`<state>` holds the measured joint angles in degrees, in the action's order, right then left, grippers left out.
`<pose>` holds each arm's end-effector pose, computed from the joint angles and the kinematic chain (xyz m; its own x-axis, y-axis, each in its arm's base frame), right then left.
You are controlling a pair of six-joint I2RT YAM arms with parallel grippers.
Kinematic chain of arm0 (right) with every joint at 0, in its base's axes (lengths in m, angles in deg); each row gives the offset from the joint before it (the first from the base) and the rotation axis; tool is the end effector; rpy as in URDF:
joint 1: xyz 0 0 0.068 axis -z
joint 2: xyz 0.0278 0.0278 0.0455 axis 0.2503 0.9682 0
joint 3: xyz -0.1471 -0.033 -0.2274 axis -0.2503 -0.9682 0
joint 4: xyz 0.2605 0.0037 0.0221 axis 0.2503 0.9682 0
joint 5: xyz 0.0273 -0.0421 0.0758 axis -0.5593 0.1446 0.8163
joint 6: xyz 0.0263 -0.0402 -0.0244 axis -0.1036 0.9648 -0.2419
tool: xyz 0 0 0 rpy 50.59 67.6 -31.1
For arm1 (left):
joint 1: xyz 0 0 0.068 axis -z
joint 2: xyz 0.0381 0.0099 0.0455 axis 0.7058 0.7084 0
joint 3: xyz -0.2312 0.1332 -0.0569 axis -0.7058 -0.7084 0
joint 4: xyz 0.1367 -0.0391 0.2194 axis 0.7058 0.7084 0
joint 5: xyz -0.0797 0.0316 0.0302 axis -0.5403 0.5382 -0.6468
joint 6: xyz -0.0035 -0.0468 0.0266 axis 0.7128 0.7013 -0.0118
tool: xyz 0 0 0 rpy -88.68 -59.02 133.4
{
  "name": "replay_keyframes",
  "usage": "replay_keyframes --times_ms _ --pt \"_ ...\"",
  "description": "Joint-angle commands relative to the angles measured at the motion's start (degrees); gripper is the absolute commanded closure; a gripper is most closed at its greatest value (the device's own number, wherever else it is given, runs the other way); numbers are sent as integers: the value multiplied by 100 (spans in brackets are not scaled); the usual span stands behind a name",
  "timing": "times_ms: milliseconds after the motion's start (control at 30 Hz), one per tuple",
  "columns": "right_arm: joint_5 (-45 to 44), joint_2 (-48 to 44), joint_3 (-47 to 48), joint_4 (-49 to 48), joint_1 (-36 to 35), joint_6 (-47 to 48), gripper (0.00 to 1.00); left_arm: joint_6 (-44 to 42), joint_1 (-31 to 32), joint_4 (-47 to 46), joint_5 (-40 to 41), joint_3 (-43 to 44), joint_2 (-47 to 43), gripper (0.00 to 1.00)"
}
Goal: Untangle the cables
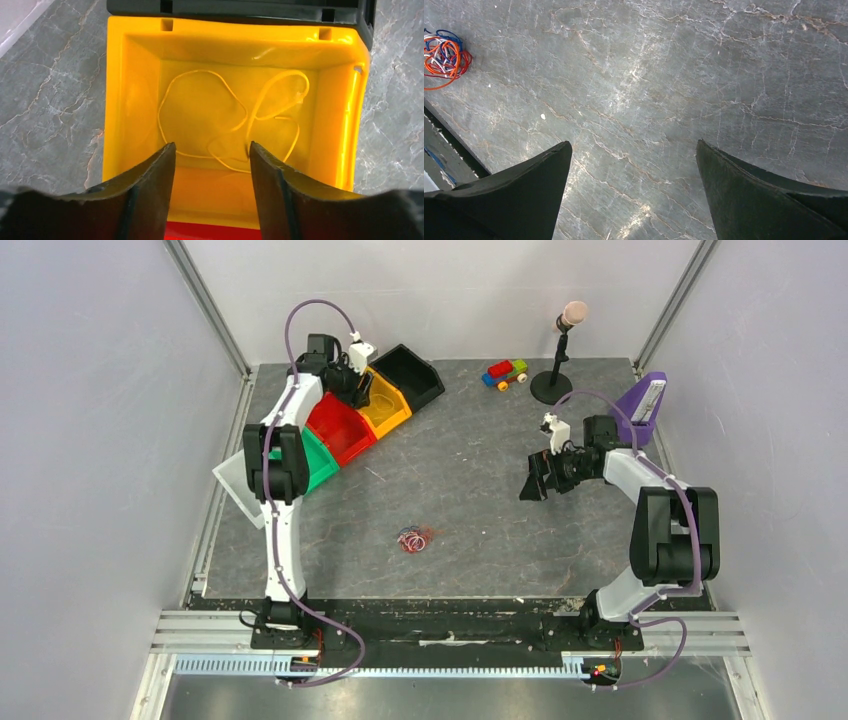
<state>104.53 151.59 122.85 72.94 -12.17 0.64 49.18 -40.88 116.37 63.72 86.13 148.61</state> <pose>0.3021 0.0103 0.1829 -0.8213 -0.1763 -0.5426 -0.4615 0.7645 0.4501 0.5304 -0.0526 0.2078 -0.4566 0.5051 -0.7324 0.6860 0.7241 0.0717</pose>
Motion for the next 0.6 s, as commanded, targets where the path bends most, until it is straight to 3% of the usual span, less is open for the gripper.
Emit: replay_keyframes --times_ms 0,100,233,367,567 --pt "252 70 259 34 -137 67 2 33 30 222 123 410 -379 33" --pt "272 63 324 17 -428 41 2 366 33 153 -246 389 -832 26" --pt "290 20 386 -46 -852 18 2 686 31 286 -569 81 -1679 25" --pt "285 -59 280 -396 -1458 -227 4 907 33 396 -1096 -1473 -3001 29" --pt "272 91 134 -1114 -2654 -802 5 2205 189 341 -2246 -4735 -4841 34"
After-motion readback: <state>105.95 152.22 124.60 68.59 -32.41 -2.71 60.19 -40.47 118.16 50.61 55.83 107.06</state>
